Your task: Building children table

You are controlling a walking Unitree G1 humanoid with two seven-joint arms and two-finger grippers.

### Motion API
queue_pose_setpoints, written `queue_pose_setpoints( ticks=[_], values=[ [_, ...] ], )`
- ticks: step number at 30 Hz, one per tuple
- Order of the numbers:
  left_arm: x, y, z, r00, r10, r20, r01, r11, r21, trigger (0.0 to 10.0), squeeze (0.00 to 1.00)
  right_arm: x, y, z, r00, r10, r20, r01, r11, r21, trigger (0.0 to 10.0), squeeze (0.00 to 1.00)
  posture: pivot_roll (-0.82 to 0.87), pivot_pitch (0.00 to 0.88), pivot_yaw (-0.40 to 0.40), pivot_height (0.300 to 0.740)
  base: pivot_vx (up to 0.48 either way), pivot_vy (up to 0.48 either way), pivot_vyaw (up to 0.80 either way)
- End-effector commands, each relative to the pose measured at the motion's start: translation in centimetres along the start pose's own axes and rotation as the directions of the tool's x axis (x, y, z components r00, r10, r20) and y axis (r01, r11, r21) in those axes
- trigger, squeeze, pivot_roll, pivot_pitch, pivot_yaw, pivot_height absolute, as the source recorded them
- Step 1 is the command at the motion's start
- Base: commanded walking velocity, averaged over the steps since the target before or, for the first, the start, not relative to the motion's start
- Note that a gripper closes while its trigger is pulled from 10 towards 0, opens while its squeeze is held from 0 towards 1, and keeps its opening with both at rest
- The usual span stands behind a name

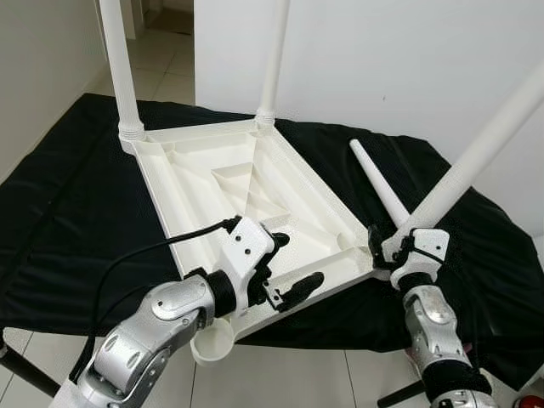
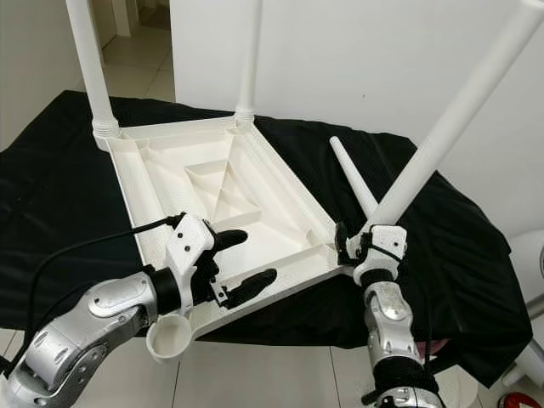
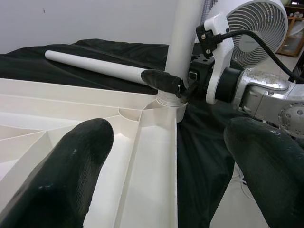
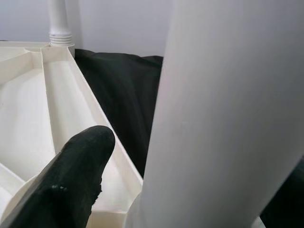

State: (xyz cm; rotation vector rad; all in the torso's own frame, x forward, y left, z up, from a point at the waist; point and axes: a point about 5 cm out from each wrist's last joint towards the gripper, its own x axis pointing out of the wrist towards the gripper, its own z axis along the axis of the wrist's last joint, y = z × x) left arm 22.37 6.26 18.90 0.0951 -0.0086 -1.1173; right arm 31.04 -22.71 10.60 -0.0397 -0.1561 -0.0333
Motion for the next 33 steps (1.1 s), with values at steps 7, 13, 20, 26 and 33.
queue_pose_setpoints(
  ticks=[7, 13, 20, 26, 33],
  values=[
    [0.0, -0.1, 0.2, 0.999, -0.04, -0.002, 0.04, 0.999, 0.004, 10.0, 0.0, 0.6, -1.3, 0.6, 0.998, 0.065, 0.002, -0.065, 0.995, -0.07, 10.0, 0.0, 0.06, 0.0, -0.114, 0.74, 0.0, 0.0, 0.0],
    [0.0, 0.0, 0.2, 0.999, -0.038, -0.002, 0.038, 0.999, 0.005, 10.0, 0.0, 0.7, -1.5, 0.6, 0.996, 0.088, -0.004, -0.088, 0.993, -0.084, 10.0, 0.0, 0.06, 0.0, -0.112, 0.74, 0.0, 0.0, 0.0],
    [-0.1, 0.0, 0.3, 0.999, -0.037, -0.005, 0.037, 0.999, 0.008, 10.0, 0.0, 0.7, -1.4, 0.4, 0.984, 0.178, -0.028, -0.18, 0.978, -0.106, 10.0, 0.0, 0.07, 0.0, -0.108, 0.74, 0.0, 0.0, 0.0],
    [-0.2, 0.0, 0.3, 0.999, -0.037, -0.008, 0.037, 0.999, 0.007, 10.0, 0.0, 0.6, -1.2, 0.2, 0.965, 0.257, -0.047, -0.261, 0.959, -0.115, 10.0, 0.0, 0.07, 0.0, -0.102, 0.74, 0.0, 0.0, 0.0],
    [-0.3, 0.0, 0.3, 0.999, -0.043, -0.011, 0.043, 0.999, 0.004, 10.0, 0.0, 0.6, -1.2, 0.3, 0.942, 0.33, -0.053, -0.334, 0.936, -0.109, 10.0, 0.0, 0.07, 0.0, -0.094, 0.74, 0.0, 0.0, 0.0]
  ],
)
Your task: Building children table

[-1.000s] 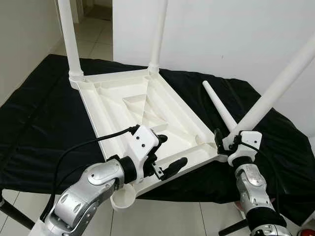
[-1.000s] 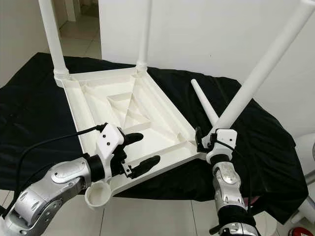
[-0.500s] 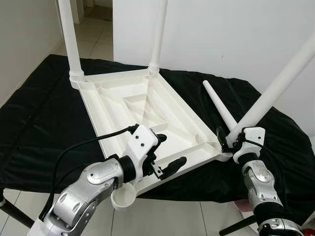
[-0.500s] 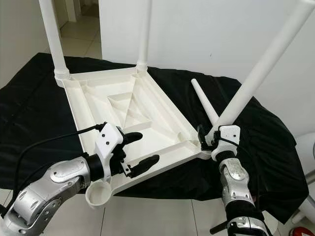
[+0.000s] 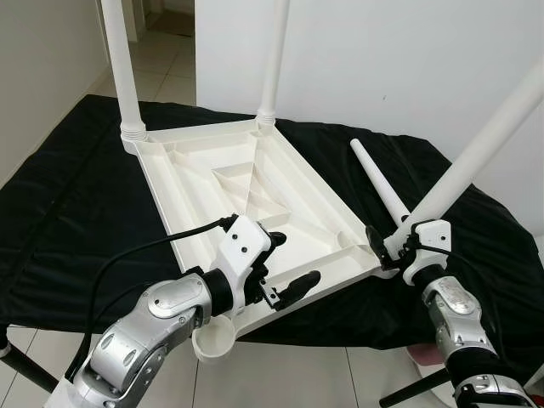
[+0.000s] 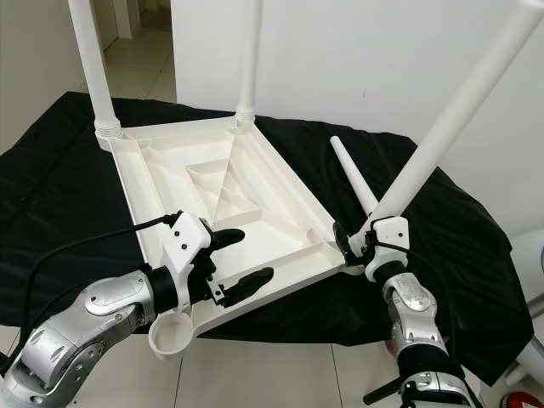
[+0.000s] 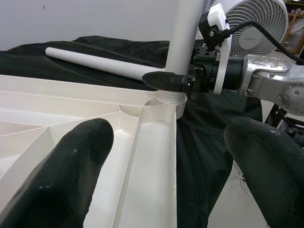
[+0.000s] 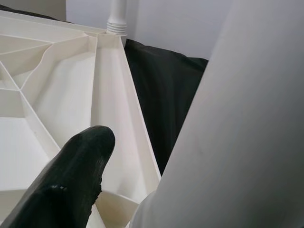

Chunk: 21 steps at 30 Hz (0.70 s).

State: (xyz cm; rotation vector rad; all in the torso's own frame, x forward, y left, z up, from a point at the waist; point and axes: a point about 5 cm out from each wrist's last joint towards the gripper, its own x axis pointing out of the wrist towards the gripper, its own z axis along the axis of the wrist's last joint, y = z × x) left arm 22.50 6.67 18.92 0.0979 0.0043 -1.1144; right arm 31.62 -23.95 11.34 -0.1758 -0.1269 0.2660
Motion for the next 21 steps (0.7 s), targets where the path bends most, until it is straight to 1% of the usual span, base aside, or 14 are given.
queue_pose_setpoints(
  ticks=[1, 5, 6, 7, 8, 21],
  values=[
    [-0.03, -0.3, 0.3, 0.999, -0.046, 0.0, 0.046, 0.999, 0.009, 10.0, 0.0, -0.01, 0.09, -0.25, 0.999, 0.034, -0.015, -0.034, 0.999, -0.002, 10.0, 0.0, 0.07, 0.0, -0.093, 0.74, 0.0, 0.0, 0.0],
    [-0.07, -0.29, 0.3, 0.999, -0.049, -0.002, 0.049, 0.999, 0.01, 10.0, 0.0, 0.05, -0.1, -0.39, 0.999, 0.026, -0.025, -0.026, 1.0, 0.007, 10.0, 0.0, 0.07, 0.0, -0.091, 0.74, 0.0, 0.0, 0.0],
    [-0.07, -0.28, 0.31, 0.999, -0.049, -0.002, 0.049, 0.999, 0.01, 10.0, 0.0, 0.08, -0.21, -0.57, 0.999, 0.017, -0.037, -0.017, 1.0, 0.019, 4.3, 0.0, 0.07, 0.0, -0.09, 0.74, 0.0, 0.0, 0.0],
    [-0.07, -0.28, 0.31, 0.999, -0.049, -0.002, 0.049, 0.999, 0.01, 10.0, 0.0, 0.1, -0.28, -0.71, 0.999, 0.011, -0.045, -0.01, 1.0, 0.028, 4.3, 0.0, 0.07, 0.0, -0.09, 0.74, 0.0, 0.0, 0.0],
    [-0.07, -0.28, 0.33, 0.999, -0.05, -0.001, 0.05, 0.999, 0.01, 10.0, 0.0, 0.12, -0.3, -0.84, 0.999, 0.009, -0.053, -0.006, 0.999, 0.044, 0.0, 0.0, 0.08, 0.0, -0.091, 0.74, 0.0, 0.0, 0.0],
    [-0.12, -0.28, 0.39, 0.999, -0.054, -0.004, 0.054, 0.999, 0.009, 10.0, 0.0, 0.25, -0.42, -1.05, 0.997, 0.032, -0.071, -0.027, 0.997, 0.066, 0.0, 0.0, 0.07, 0.0, -0.087, 0.74, 0.0, 0.0, 0.0]
  ],
)
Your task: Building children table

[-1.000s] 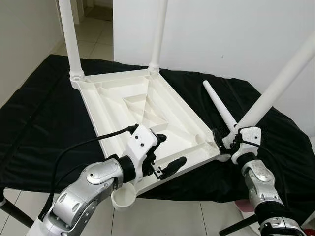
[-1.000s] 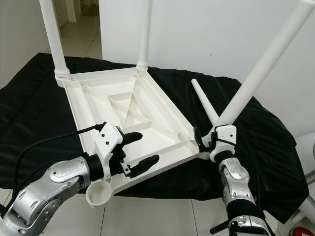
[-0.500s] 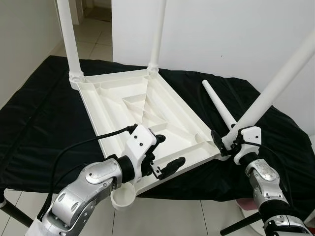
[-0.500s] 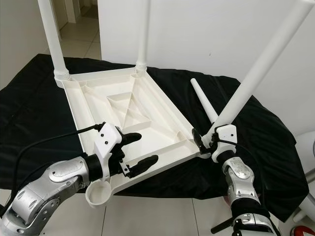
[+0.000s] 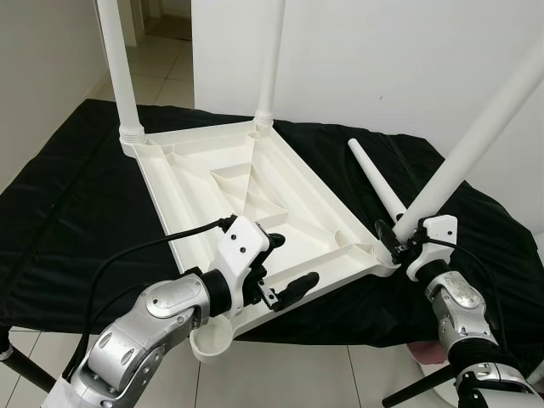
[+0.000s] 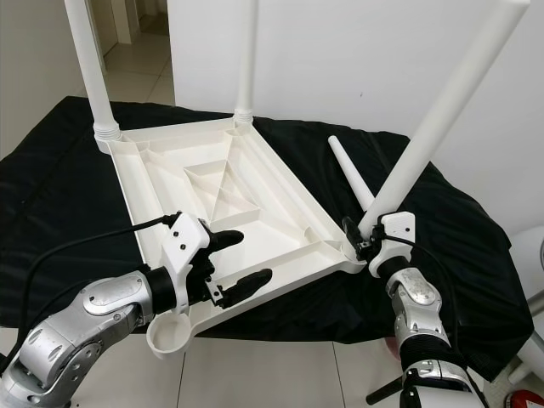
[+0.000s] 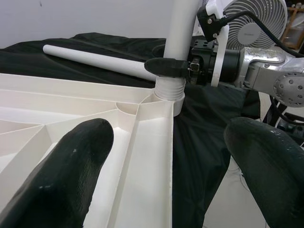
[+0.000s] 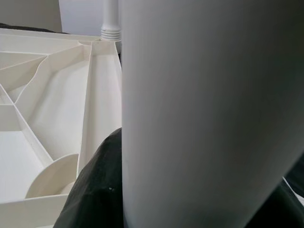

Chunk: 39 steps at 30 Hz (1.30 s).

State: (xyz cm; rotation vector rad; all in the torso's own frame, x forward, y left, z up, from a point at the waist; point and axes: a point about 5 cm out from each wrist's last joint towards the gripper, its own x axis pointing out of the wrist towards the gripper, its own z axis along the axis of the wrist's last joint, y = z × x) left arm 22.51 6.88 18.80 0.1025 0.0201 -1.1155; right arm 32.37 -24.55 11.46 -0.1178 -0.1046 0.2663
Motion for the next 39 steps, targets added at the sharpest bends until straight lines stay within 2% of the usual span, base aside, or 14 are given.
queue_pose_setpoints(
  ticks=[1, 7, 8, 11, 12, 15, 27, 36, 37, 39],
  values=[
    [0.0, -0.4, 0.5, 0.999, -0.052, 0.01, 0.051, 0.999, 0.014, 10.0, 0.0, -0.3, 0.3, -1.0, 0.998, 0.031, -0.062, -0.031, 0.999, 0.009, 0.0, 0.0, 0.07, 0.0, -0.087, 0.74, 0.0, 0.0, 0.0],
    [0.0, -0.5, 0.5, 0.999, -0.053, 0.009, 0.053, 0.999, 0.013, 10.0, 0.0, -0.3, 0.2, -1.5, 0.995, 0.026, -0.099, -0.022, 0.999, 0.041, 0.0, 0.0, 0.08, 0.0, -0.089, 0.74, 0.0, 0.0, 0.0],
    [0.0, -0.5, 0.5, 0.999, -0.053, 0.009, 0.053, 0.999, 0.013, 10.0, 0.0, -0.3, 0.2, -1.9, 0.991, 0.022, -0.13, -0.014, 0.998, 0.064, 10.0, 0.0, 0.08, 0.0, -0.089, 0.74, 0.0, 0.0, 0.0],
    [0.0, -0.5, 0.5, 0.999, -0.054, 0.008, 0.053, 0.998, 0.012, 10.0, 0.0, -0.2, 0.3, -2.5, 0.982, 0.026, -0.186, -0.009, 0.995, 0.095, 10.0, 0.0, 0.08, 0.0, -0.091, 0.74, 0.0, 0.0, 0.0],
    [0.0, -0.5, 0.5, 0.999, -0.054, 0.008, 0.054, 0.998, 0.012, 10.0, 0.0, -0.2, 0.3, -2.9, 0.973, 0.033, -0.229, -0.012, 0.996, 0.092, 10.0, 0.0, 0.08, 0.0, -0.091, 0.74, 0.0, 0.0, 0.0],
    [0.0, -0.6, 0.5, 0.998, -0.055, 0.007, 0.055, 0.998, 0.01, 10.0, 0.0, -0.2, 0.3, -3.2, 0.961, 0.042, -0.273, -0.017, 0.996, 0.091, 10.0, 0.0, 0.07, 0.0, -0.089, 0.74, 0.0, 0.0, 0.0],
    [0.1, -0.6, 0.5, 0.998, -0.058, 0.008, 0.058, 0.998, 0.003, 10.0, 0.0, 0.0, -0.4, -3.2, 0.951, 0.011, -0.309, 0.025, 0.993, 0.112, 10.0, 0.0, 0.07, 0.0, -0.09, 0.74, 0.0, 0.0, 0.0],
    [0.1, -0.7, 0.5, 0.998, -0.064, 0.008, 0.064, 0.998, 0.001, 10.0, 0.0, 0.4, -0.2, -3.7, 0.934, -0.109, -0.341, 0.156, 0.981, 0.115, 10.0, 0.0, 0.07, 0.0, -0.091, 0.74, 0.0, 0.0, 0.0],
    [0.1, -0.7, 0.5, 0.998, -0.065, 0.007, 0.065, 0.998, 0.001, 10.0, 0.0, 0.5, 0.0, -4.2, 0.91, -0.182, -0.372, 0.246, 0.96, 0.132, 10.0, 0.0, 0.07, 0.0, -0.091, 0.74, 0.0, 0.0, 0.0],
    [0.1, -0.7, 0.5, 0.998, -0.065, 0.007, 0.065, 0.998, 0.001, 10.0, 0.0, 0.6, 0.2, -4.3, 0.905, -0.203, -0.375, 0.272, 0.952, 0.142, 10.0, 0.0, 0.07, 0.0, -0.094, 0.74, 0.0, 0.0, 0.0]
  ],
)
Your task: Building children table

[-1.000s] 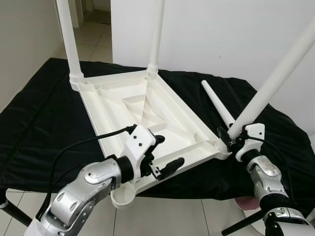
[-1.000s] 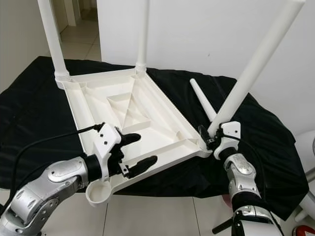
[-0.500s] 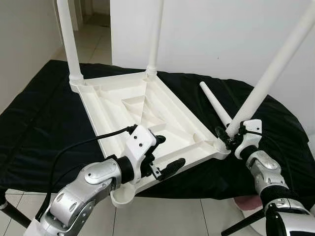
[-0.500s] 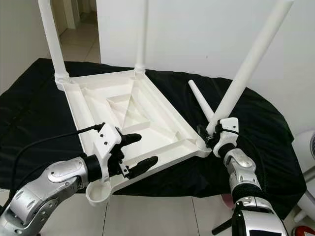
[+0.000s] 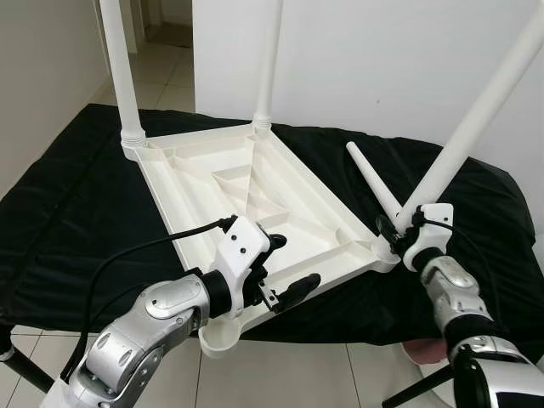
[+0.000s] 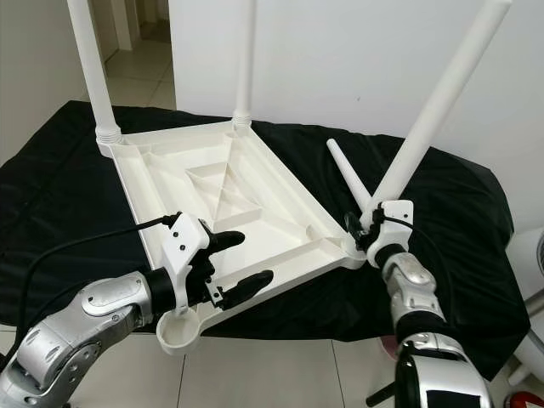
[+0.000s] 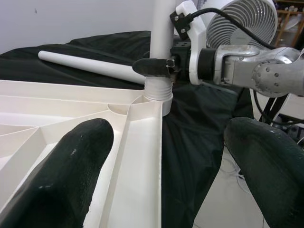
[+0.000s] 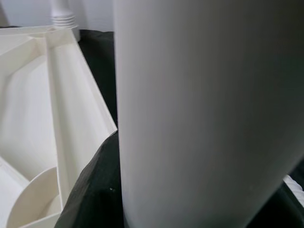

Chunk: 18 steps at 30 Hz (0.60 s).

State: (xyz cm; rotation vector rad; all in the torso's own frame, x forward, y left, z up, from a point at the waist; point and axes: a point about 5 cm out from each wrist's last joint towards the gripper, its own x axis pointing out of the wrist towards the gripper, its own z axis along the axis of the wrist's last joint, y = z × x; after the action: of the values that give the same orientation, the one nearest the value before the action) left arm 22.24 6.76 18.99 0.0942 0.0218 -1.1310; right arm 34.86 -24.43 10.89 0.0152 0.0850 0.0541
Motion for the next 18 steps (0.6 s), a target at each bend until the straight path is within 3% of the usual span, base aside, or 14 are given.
queue_pose_setpoints(
  ticks=[1, 12, 18],
  values=[
    [0.2, -0.5, 0.3, 0.999, -0.05, 0.004, 0.05, 0.999, 0.007, 10.0, 0.0, -1.1, 0.1, -3.9, 0.981, -0.058, -0.185, 0.069, 0.996, 0.053, 10.0, 0.0, 0.07, 0.0, -0.094, 0.74, 0.0, 0.0, 0.0],
    [0.2, -0.6, 0.2, 0.999, -0.052, 0.004, 0.052, 0.999, 0.002, 10.0, 0.0, -0.7, 2.0, -4.1, 0.976, -0.113, -0.189, 0.133, 0.986, 0.098, 10.0, 0.0, 0.07, 0.0, -0.096, 0.74, 0.0, 0.0, 0.0],
    [0.3, -0.7, 0.2, 0.999, -0.05, 0.008, 0.05, 0.999, -0.005, 10.0, 0.0, -0.7, 4.2, -3.7, 0.946, -0.275, -0.172, 0.291, 0.954, 0.073, 10.0, 0.0, 0.06, 0.0, -0.108, 0.74, 0.0, 0.0, 0.0]
  ],
)
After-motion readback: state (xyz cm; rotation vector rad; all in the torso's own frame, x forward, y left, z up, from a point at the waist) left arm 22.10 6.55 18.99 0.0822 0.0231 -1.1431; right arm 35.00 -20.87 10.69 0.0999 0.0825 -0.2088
